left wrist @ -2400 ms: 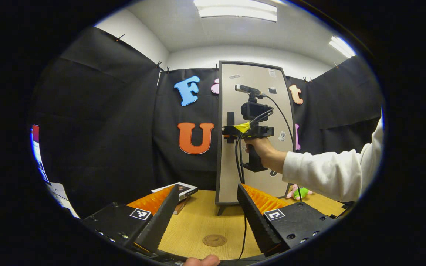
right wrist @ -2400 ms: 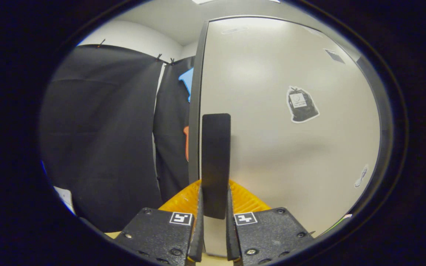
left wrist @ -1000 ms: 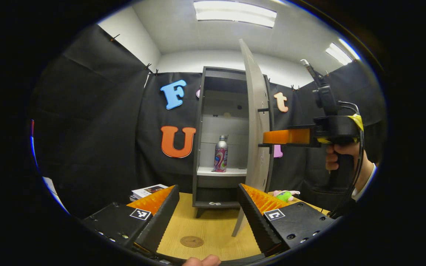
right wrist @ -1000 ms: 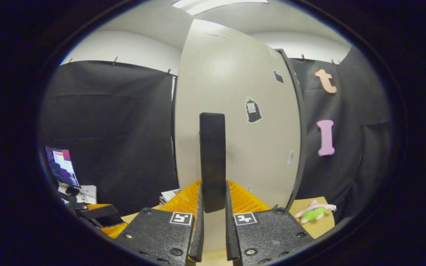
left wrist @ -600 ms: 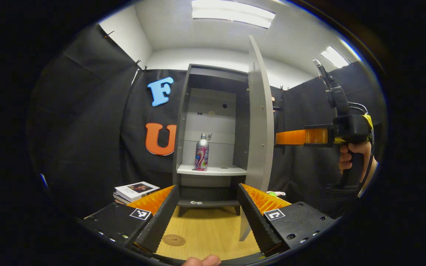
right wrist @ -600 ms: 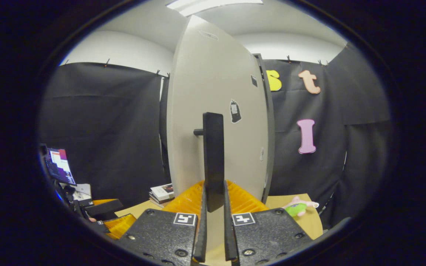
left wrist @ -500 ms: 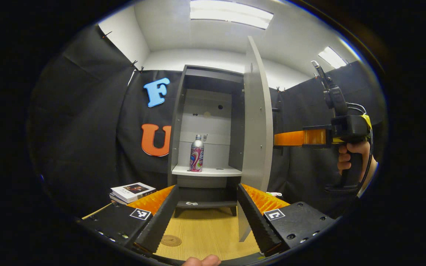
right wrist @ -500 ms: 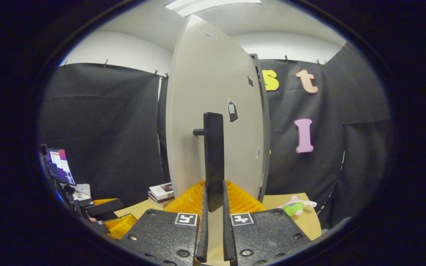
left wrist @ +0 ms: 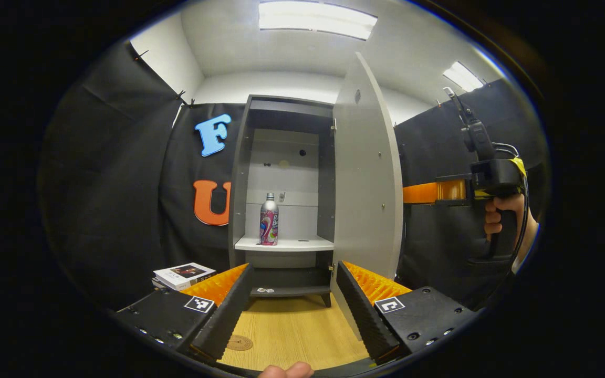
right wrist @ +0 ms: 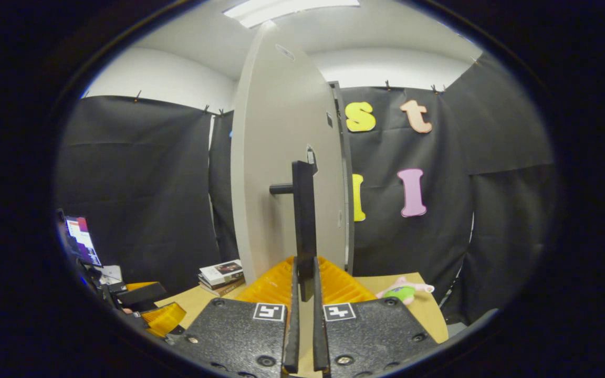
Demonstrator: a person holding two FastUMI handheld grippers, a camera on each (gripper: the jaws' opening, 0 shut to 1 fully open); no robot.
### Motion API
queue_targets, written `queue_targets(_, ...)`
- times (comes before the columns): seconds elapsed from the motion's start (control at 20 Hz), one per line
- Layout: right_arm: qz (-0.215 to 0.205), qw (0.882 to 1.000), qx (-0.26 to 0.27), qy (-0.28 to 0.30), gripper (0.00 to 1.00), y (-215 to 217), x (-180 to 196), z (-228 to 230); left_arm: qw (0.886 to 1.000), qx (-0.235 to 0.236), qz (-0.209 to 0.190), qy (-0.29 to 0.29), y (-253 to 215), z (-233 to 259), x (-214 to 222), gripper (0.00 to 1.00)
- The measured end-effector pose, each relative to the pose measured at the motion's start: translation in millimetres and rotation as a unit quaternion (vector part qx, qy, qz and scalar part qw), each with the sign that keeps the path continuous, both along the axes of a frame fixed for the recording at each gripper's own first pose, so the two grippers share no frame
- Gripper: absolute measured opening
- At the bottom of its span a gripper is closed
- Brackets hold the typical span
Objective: Open the cabinet door with the right hand, grasp the bottle in the cabinet with the left hand and place it on the coaster, then close the cabinet door with the right hand.
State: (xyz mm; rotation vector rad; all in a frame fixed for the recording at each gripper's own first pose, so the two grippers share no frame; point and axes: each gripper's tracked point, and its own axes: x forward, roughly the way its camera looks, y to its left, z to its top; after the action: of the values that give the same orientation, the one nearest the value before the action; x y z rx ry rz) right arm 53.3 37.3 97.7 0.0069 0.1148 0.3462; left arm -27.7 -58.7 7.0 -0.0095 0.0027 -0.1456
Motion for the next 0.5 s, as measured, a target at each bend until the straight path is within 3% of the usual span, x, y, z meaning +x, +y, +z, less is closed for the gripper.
queue_targets(0.5,-0.075,0.997,-0.019,-0.025,0.08,-53.4,10.7,5.4,1.0,0.008,0.009,0.008,-4.0,-8.6,-4.5,0.95)
